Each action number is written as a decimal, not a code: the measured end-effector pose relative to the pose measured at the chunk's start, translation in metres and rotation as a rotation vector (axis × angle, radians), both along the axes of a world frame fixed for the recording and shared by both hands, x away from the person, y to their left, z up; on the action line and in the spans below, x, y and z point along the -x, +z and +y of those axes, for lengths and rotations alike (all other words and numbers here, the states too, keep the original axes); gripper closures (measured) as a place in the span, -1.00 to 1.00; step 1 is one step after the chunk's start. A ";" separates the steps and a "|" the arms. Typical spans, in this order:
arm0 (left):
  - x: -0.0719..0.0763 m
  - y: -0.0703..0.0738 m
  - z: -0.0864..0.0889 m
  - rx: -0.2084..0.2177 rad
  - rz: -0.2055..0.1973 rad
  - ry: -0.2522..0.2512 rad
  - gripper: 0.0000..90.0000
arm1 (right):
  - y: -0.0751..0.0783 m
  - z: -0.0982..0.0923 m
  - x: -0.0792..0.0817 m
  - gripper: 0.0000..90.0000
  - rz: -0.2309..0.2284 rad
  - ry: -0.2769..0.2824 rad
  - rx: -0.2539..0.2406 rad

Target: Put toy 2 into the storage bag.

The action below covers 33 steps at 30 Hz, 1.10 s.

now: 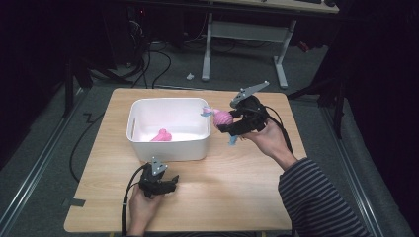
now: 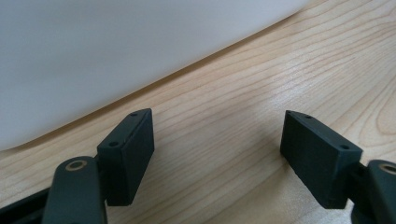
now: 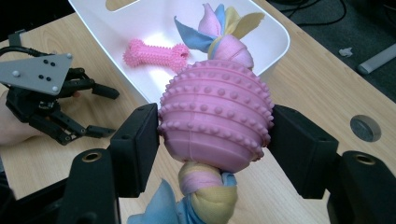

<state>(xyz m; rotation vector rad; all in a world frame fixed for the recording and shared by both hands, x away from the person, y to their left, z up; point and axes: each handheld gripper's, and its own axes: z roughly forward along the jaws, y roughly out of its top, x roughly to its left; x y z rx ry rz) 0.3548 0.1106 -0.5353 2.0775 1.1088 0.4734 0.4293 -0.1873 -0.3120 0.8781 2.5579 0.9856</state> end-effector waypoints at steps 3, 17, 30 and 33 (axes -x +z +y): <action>0.000 0.000 0.000 0.000 0.000 0.000 -0.41 | 0.003 0.005 -0.003 -0.22 0.003 0.006 -0.001; 0.000 0.000 0.000 -0.002 0.000 -0.001 -0.42 | 0.007 0.033 -0.015 -0.22 0.009 0.056 0.028; 0.000 0.000 0.000 -0.002 0.000 -0.002 -0.42 | 0.004 0.055 -0.030 -0.22 0.037 0.063 0.033; 0.000 0.000 0.000 -0.002 0.000 -0.002 -0.42 | 0.003 0.061 -0.033 -0.22 0.043 0.068 0.036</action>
